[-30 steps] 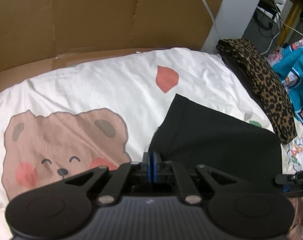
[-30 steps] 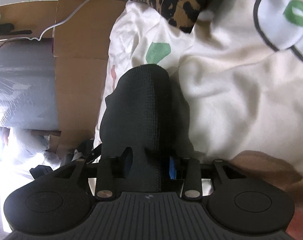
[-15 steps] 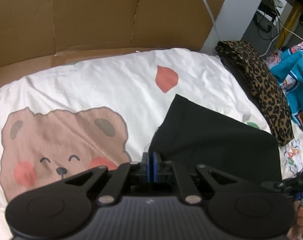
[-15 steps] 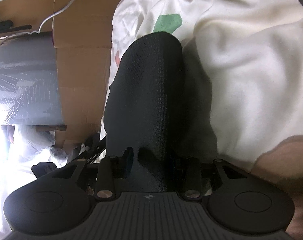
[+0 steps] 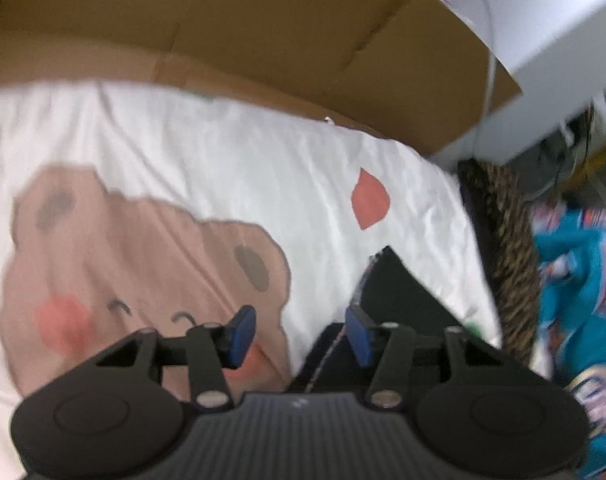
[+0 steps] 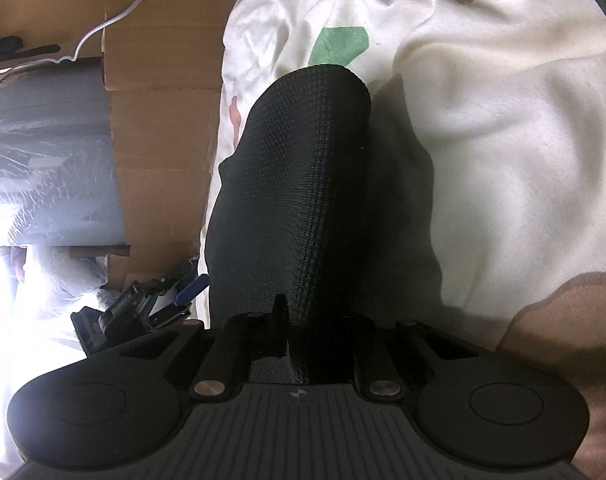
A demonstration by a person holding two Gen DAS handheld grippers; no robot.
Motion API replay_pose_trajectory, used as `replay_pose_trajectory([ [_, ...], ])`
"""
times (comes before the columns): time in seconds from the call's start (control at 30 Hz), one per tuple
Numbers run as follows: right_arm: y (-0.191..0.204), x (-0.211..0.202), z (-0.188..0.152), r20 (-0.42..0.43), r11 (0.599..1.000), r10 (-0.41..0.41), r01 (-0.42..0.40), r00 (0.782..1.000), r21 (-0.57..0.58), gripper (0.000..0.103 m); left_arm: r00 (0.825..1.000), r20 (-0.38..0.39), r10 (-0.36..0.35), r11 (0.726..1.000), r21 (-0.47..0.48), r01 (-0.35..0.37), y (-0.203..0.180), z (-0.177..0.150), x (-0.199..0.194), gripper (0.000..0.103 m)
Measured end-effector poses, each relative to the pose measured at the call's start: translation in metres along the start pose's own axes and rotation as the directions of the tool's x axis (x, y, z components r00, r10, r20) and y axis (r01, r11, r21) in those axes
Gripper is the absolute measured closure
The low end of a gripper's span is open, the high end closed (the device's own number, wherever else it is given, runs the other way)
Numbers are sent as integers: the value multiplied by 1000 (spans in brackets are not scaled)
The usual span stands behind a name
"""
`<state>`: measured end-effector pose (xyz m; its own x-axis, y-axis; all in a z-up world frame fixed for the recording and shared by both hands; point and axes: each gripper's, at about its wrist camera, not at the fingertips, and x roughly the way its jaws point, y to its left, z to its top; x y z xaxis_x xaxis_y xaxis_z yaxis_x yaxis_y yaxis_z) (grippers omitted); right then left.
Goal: Fold clothes
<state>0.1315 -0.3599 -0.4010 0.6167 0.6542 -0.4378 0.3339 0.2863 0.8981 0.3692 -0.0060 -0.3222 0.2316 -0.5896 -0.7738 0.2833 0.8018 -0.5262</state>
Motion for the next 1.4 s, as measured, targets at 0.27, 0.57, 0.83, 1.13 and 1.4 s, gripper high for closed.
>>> replay_pose_trajectory([
  [0.27, 0, 1, 0, -11, 1000, -11, 11, 1000, 2, 94, 988, -109, -105, 992, 53, 111, -7, -5, 16, 42],
  [0.57, -5, 1, 0, -20, 1000, 11, -11, 1000, 20, 94, 966, -206, -158, 978, 103, 182, -15, -19, 47, 35],
  [0.83, -6, 0, 1, -21, 1000, 5, -5, 1000, 7, 94, 957, -214, -196, 974, 73, 216, -5, -12, 57, 30],
  [1.13, 2, -1, 2, -12, 1000, -13, 13, 1000, -27, 94, 965, -212, -157, 976, 116, 184, -10, -18, 52, 48],
  [1.4, 9, -12, 15, -5, 998, -28, 27, 1000, -62, 94, 973, -193, -128, 983, 108, 151, -21, -29, 47, 52],
])
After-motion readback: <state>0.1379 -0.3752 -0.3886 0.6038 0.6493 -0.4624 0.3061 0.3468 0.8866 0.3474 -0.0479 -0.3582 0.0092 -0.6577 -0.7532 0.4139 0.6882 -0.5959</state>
